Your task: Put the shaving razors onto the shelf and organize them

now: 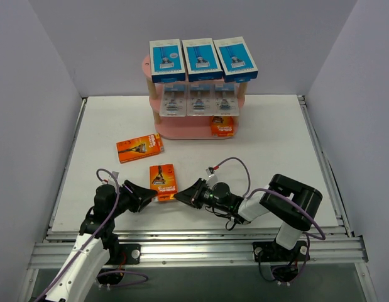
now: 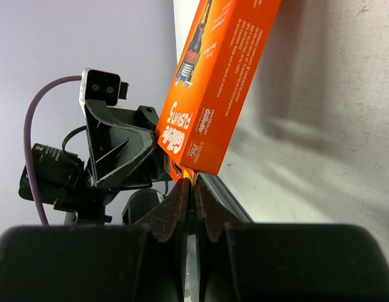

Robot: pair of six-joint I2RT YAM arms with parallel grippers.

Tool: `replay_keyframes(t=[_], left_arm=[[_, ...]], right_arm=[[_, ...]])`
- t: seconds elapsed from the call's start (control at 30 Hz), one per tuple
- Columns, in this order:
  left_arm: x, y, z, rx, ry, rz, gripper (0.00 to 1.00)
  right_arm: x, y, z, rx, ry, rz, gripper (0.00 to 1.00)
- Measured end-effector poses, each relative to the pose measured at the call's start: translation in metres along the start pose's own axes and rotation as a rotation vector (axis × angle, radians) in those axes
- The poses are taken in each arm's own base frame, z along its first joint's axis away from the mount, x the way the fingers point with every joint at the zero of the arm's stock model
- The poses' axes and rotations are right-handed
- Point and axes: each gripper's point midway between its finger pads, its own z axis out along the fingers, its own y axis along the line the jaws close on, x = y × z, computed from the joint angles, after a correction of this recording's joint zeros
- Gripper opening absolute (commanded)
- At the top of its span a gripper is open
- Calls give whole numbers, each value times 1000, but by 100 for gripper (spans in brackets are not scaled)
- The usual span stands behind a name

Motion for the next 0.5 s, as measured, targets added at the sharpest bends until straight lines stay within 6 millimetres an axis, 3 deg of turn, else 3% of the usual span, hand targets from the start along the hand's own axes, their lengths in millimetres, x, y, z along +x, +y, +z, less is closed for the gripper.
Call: replay_keyframes(t=[0.17,0.37,0.5], left_arm=[[-1,0,0,-1,-8,-2,37],[-3,1,0,-5,-17,-2,5],[-3,2,0,-11,-18,-1,2]], right_arm=[[4,-3,0,6,9,-19,0],[8,-12,1,24,21,-30,0],[12,-21,2,39,32,-28,0]])
